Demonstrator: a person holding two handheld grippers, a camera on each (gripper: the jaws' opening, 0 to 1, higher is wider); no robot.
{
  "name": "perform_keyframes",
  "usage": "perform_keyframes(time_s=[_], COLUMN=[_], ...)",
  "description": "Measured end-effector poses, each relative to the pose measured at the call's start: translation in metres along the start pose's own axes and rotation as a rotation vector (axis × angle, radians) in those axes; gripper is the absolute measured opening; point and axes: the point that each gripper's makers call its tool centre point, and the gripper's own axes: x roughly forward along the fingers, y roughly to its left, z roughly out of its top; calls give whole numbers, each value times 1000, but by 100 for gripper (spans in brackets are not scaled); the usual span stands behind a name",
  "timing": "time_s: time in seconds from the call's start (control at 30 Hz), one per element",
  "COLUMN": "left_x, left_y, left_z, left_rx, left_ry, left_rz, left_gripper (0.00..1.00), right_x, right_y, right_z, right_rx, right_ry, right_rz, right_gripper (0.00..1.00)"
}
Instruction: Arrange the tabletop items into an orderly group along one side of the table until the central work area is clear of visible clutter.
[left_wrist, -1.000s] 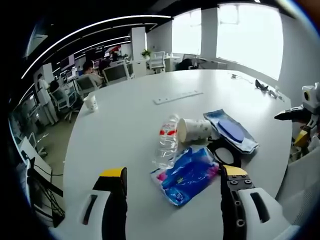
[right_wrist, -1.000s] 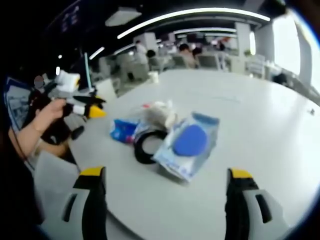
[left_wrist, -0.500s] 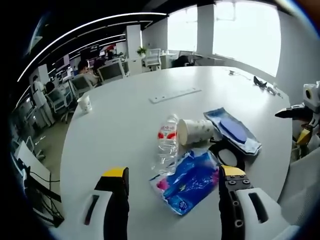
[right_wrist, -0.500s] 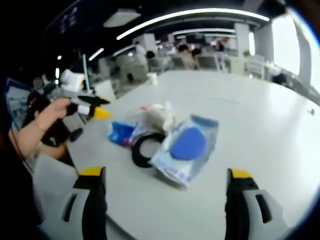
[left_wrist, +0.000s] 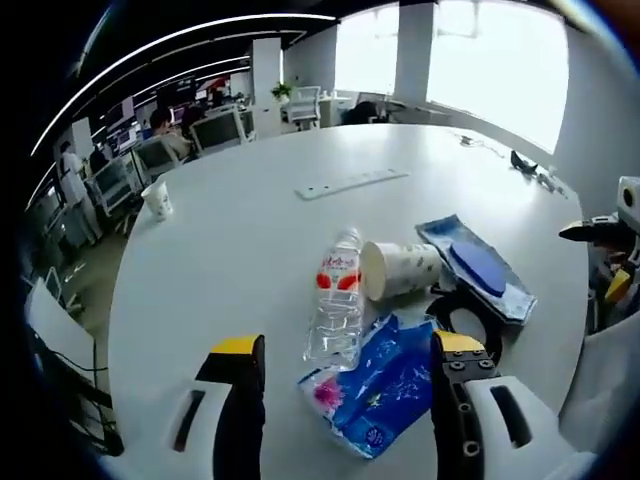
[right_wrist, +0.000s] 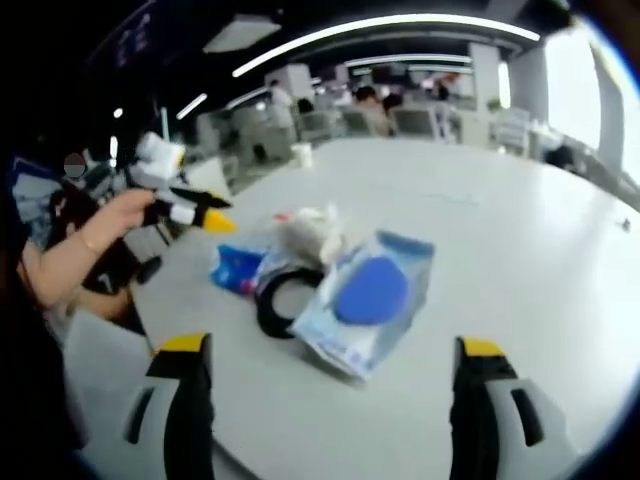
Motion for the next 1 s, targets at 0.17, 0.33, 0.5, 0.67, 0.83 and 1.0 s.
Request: perform_keyframes(time_s=[0.17,0.33,0.5,0.67,0.83,1.0], left_x=[9,16,25,34,43,54], left_y=[1,3,4,6,3,3], left_z=[7,12,19,25,27,33], left_rx=[15,59,77,66,85,90], left_ry=[11,34,46,47,72,81], left_rz=[-10,-1,-11,-19,-26,-35], left_gripper=[62,61,59,55,54,51], right_x=[1,4,6,8,10,13], right_y=[-4,-4,-3,-5,-8,-7], right_z=[-1,-5,-5,-7,-6,-1], right_rx=[5,6,10,7,3,-13], right_ry=[8,27,27,36,32,25], right_rz=[-8,-2,3,6,8,18], right_gripper=[98,97,97,96,95,95])
